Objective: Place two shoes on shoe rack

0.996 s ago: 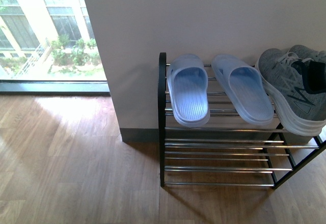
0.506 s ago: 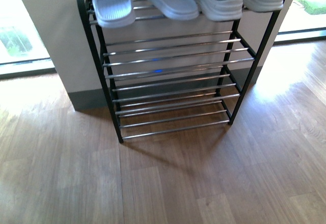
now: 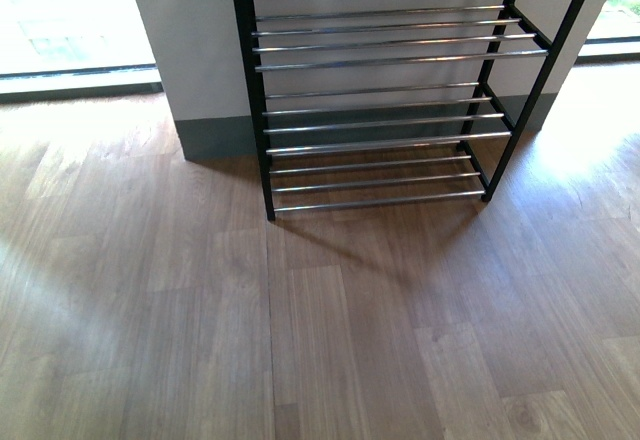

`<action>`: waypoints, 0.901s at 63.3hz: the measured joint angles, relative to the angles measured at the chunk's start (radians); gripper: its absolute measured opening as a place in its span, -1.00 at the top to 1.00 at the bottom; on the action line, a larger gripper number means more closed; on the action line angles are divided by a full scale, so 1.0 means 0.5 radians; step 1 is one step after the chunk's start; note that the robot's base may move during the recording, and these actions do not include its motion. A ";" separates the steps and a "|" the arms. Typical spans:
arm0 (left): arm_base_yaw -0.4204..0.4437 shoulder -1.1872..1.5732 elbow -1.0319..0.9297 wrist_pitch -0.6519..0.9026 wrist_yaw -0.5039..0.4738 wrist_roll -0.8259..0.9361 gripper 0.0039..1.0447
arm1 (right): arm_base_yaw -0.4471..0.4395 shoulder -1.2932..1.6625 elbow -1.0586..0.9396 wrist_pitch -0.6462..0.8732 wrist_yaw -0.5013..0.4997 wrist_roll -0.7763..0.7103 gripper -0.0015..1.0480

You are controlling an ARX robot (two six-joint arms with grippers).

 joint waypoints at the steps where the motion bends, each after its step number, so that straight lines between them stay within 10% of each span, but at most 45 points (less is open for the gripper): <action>1: 0.002 0.000 0.000 0.000 0.000 -0.001 -0.83 | 0.000 0.000 0.000 0.000 0.000 0.000 -0.82; 57: 0.002 0.000 0.000 0.000 0.011 0.000 -0.83 | -0.001 0.000 0.000 0.000 0.007 0.000 -0.82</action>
